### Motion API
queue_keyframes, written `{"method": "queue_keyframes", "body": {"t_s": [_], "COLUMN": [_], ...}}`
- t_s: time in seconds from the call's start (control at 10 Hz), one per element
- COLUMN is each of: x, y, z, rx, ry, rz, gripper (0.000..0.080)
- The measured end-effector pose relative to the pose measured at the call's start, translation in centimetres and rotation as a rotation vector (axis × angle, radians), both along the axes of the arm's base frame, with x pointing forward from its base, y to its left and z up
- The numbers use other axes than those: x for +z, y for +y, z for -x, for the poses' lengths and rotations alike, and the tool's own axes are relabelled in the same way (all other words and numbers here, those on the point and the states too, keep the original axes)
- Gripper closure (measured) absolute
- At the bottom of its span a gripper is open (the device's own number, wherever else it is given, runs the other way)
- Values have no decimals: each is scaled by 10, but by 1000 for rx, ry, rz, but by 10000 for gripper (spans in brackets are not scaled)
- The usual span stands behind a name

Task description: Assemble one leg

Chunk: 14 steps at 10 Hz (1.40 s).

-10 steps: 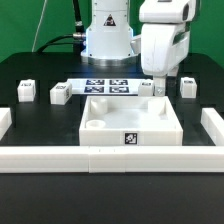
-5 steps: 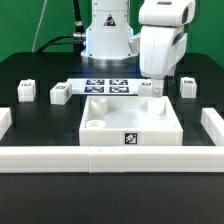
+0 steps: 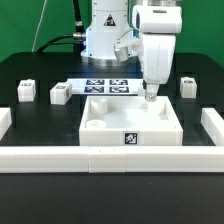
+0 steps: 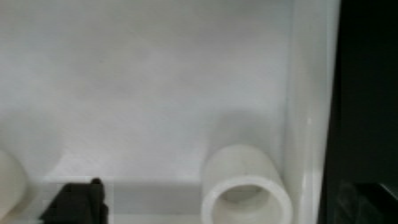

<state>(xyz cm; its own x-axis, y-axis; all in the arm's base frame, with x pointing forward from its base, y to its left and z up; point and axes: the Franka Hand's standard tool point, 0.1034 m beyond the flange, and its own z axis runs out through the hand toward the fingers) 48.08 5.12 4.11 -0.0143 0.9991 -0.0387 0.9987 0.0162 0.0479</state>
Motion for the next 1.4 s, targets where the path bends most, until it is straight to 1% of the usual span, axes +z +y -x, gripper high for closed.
{"method": "queue_keyframes", "body": {"t_s": [0.1, 0.2, 0.3, 0.5, 0.7, 0.9, 1.0, 1.1, 1.3, 1.4], "x": [-4, -7, -13, -25, -34, -32, -30, -31, -32, -32], "y": [-5, -12, -19, -21, -24, -24, -23, -24, -24, -24], "z": [4, 10, 21, 29, 33, 29, 27, 28, 28, 28], "rx": [46, 35, 20, 12, 6, -14, -28, -28, -29, -29], "ry": [10, 22, 41, 67, 84, 81, 78, 81, 82, 82], "rz": [11, 12, 11, 11, 11, 13, 14, 14, 14, 14], "gripper": [150, 150, 150, 150, 150, 150, 176, 176, 535, 535]}}
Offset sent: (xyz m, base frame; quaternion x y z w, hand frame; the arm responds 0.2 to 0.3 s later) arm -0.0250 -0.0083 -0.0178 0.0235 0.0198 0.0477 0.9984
